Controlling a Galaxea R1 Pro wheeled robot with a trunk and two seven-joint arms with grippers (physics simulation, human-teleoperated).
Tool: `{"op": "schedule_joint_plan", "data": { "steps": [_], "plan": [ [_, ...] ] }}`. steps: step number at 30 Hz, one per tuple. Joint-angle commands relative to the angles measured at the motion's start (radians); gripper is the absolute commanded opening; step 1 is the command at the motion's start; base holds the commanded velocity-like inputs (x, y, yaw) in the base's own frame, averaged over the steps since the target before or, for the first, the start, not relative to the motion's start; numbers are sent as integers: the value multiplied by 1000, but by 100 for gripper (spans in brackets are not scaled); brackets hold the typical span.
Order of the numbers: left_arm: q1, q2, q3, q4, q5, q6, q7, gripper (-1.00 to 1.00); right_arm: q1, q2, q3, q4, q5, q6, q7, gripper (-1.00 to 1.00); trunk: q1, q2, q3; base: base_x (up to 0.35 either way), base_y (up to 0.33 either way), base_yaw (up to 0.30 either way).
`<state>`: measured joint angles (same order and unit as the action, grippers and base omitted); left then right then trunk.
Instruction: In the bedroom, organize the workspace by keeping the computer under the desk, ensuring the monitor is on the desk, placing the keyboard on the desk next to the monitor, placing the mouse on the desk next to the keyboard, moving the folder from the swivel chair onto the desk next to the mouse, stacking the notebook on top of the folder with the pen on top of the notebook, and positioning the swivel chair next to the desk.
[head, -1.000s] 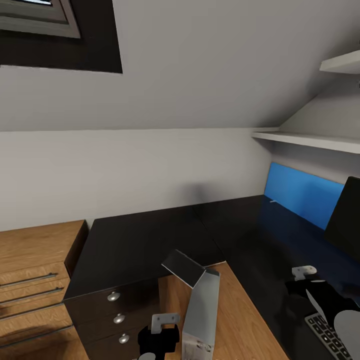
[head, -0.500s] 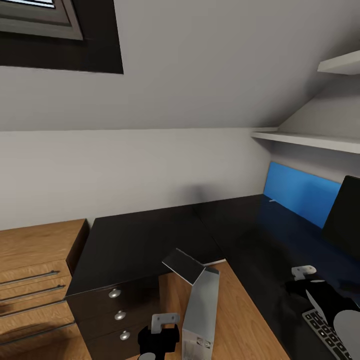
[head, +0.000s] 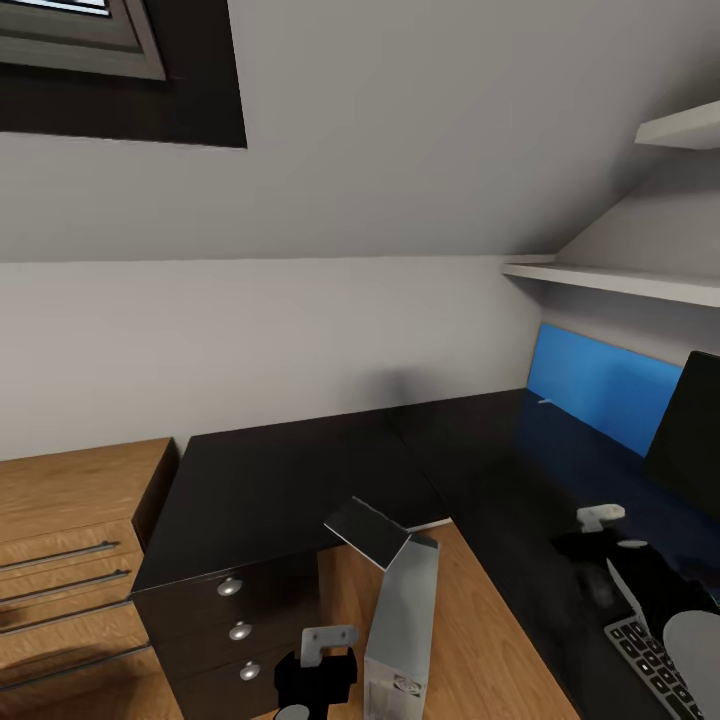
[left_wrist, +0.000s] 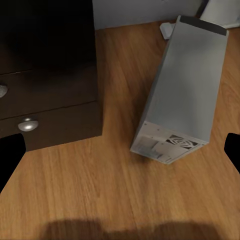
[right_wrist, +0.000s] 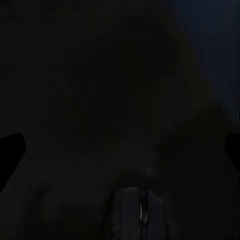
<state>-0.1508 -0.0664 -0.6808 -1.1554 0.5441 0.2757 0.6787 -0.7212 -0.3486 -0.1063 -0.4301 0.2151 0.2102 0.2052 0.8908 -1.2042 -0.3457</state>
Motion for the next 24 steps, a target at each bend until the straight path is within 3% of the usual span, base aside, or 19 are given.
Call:
{"op": "schedule_joint_plan", "data": {
  "steps": [1,4,7,11,13,18,21,24],
  "plan": [
    [-1,0,-2,-1,5,4,7,100,0,7,-8,-14,2,4,9,100,0,-1,-1,0,0,0],
    [-1,0,-1,1,5,3,7,100,0,40,-9,-35,-27,7,9,100,0,-1,-1,0,0,0],
    [-1,2,3,4,5,2,7,100,3,111,-11,-98,-74,12,7,100,0,-1,-1,0,0,0],
    [-1,3,6,5,5,-31,9,100,23,168,-12,-206,-89,61,5,100,0,-1,-1,0,0,0],
    [-1,3,7,6,5,-45,10,100,82,201,-12,-326,-91,104,4,100,0,-1,-1,-153,0,0],
    [-1,3,7,7,6,-49,10,100,181,244,-12,-496,-91,151,-15,100,0,-1,-1,-280,0,0],
    [-1,3,7,8,6,-50,10,100,233,294,-11,-577,-89,174,-78,100,0,-1,-1,-323,0,0],
    [-1,3,8,8,7,-50,10,100,251,330,-10,-595,-88,179,-151,100,0,-1,-1,-331,0,0]
  ]
}}
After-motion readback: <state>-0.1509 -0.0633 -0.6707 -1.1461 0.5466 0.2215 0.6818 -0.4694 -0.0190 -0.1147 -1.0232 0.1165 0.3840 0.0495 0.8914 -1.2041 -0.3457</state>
